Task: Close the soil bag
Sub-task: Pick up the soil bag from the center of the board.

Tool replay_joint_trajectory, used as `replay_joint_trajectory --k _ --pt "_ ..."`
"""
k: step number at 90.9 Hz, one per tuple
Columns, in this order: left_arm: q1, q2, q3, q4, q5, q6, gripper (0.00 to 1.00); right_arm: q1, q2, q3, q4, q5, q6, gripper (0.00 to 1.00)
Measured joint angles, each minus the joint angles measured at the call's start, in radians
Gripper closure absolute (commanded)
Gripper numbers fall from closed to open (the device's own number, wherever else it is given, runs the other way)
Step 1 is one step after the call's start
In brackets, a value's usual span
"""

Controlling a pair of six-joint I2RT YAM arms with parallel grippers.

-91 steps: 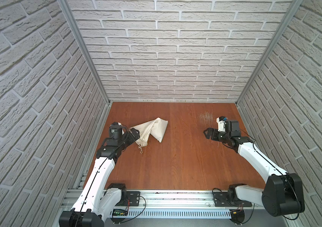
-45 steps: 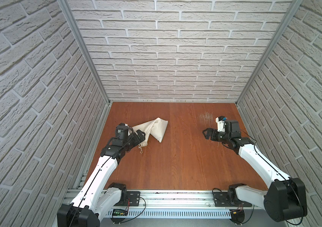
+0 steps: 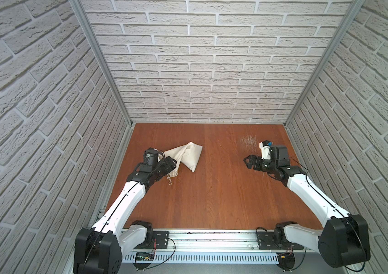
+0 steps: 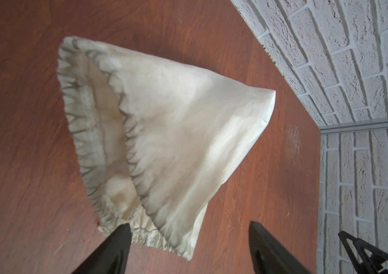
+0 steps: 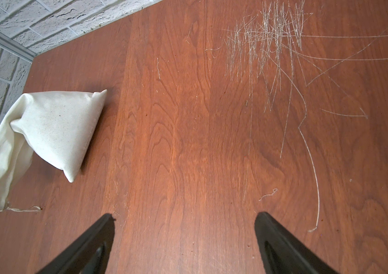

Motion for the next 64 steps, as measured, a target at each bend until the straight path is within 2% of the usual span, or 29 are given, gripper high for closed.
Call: replay_joint_trajectory --k 20,38,50,64 --pt "-0.001 0.047 0.0 0.026 0.003 0.0 0.3 0.002 0.0 0.0 0.0 0.0 0.0 0.06" --pt "-0.001 0.074 0.0 0.049 0.004 0.0 0.42 0.002 0.0 0.0 0.0 0.0 0.0 0.07" --pt "-0.001 0.088 0.001 0.063 0.006 -0.007 0.54 0.006 0.0 0.0 0.0 0.0 0.0 0.07" --pt "-0.001 0.112 0.002 0.069 0.011 -0.01 0.75 0.01 0.0 0.0 0.0 0.0 0.0 0.08"
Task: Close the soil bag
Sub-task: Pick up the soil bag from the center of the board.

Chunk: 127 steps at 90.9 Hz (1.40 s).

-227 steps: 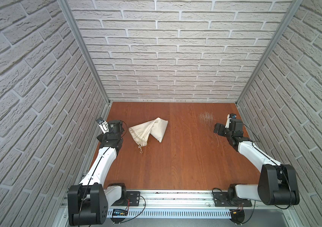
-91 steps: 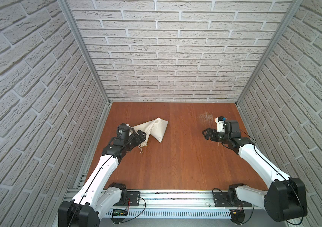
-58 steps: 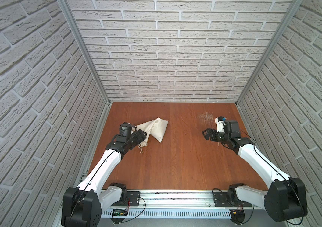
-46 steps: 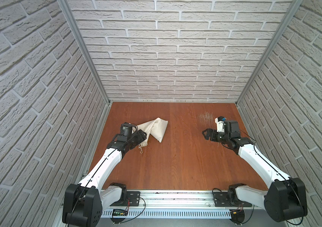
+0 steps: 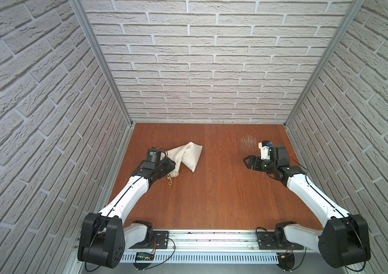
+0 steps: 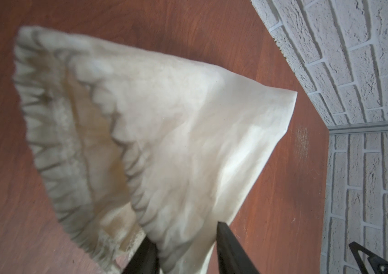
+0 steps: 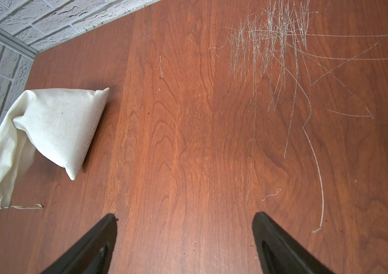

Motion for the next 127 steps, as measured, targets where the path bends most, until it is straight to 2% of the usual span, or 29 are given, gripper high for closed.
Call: replay_joint_trajectory --k 17,55,80,112,127 --pt "0.0 0.013 0.022 0.0 0.002 -0.003 1.0 0.009 0.0 0.002 -0.001 0.0 0.0 0.08" --pt "0.0 0.076 0.179 -0.027 0.048 0.039 1.0 0.014 0.0 0.024 -0.032 -0.002 0.016 0.08" --pt "-0.007 0.149 0.339 -0.065 0.106 0.069 1.0 0.018 -0.035 0.069 -0.082 -0.008 0.027 0.08" --pt "-0.101 0.241 0.613 -0.173 0.131 0.11 1.0 0.029 -0.052 0.08 -0.088 -0.048 0.063 0.09" --pt "-0.139 0.258 0.691 -0.231 0.136 0.126 1.0 0.04 -0.069 0.08 -0.088 -0.064 0.079 0.09"
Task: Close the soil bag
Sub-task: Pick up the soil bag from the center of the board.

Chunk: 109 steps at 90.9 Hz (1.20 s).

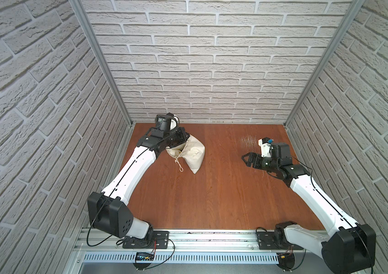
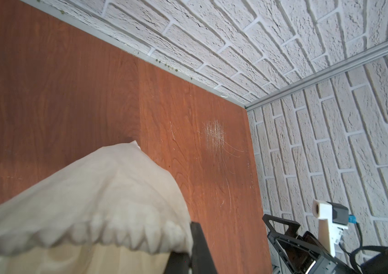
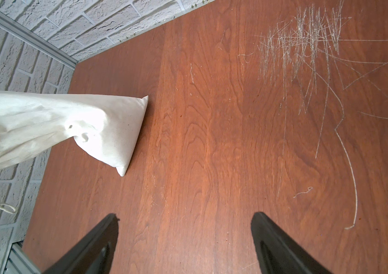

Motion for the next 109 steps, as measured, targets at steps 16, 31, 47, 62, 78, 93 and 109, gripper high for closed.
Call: replay_joint_trajectory --k 16,31,47,62,78,93,109 --pt "-0.033 0.005 0.048 -0.055 -0.001 0.003 1.0 0.004 -0.031 -0.001 0.0 -0.017 0.003 0.09" --pt "-0.069 0.017 0.104 -0.098 -0.001 0.008 1.0 0.004 -0.056 -0.003 0.0 -0.028 0.01 0.09" --pt "-0.093 0.034 0.141 -0.119 -0.004 0.008 1.0 0.005 -0.084 -0.003 -0.002 -0.043 0.019 0.09" --pt "-0.122 0.041 0.157 -0.142 -0.015 0.0 1.0 0.005 -0.121 -0.003 -0.002 -0.066 0.025 0.12" --pt "-0.167 0.043 0.198 -0.159 -0.053 -0.003 1.0 0.019 -0.15 -0.003 -0.002 -0.122 0.027 0.13" --pt "-0.219 0.068 0.257 -0.164 -0.076 -0.004 1.0 0.049 -0.172 0.003 -0.011 -0.147 0.026 0.12" --pt "-0.27 0.124 0.315 -0.163 -0.093 -0.017 1.0 0.056 -0.203 0.004 -0.017 -0.153 0.026 0.12"
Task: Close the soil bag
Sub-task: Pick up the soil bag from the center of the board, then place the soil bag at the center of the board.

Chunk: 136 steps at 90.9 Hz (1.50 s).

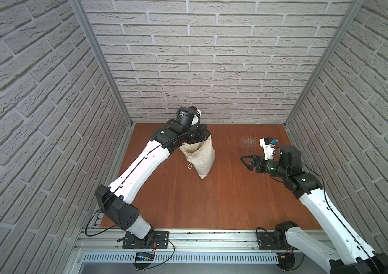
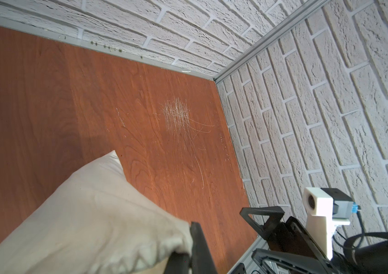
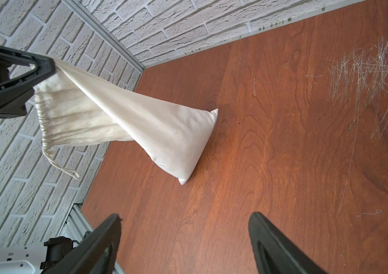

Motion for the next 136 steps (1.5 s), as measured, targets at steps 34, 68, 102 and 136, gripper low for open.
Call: replay_joint_trajectory --k 34,68,102,136 --pt "-0.105 0.097 0.038 0.043 -0.065 -0.039 1.0 0.058 -0.055 -0.005 -0.023 -0.023 0.001 0.12" --pt "-0.174 0.201 0.082 0.113 -0.07 -0.072 1.0 0.241 -0.06 -0.021 -0.015 0.057 0.031 0.12" --pt "-0.188 0.238 0.132 0.109 -0.046 -0.072 1.0 0.286 0.04 -0.05 0.03 0.275 -0.07 0.05" --pt "-0.191 0.239 0.157 0.064 -0.036 -0.045 1.0 0.267 0.306 0.04 0.145 0.312 -0.286 0.17"
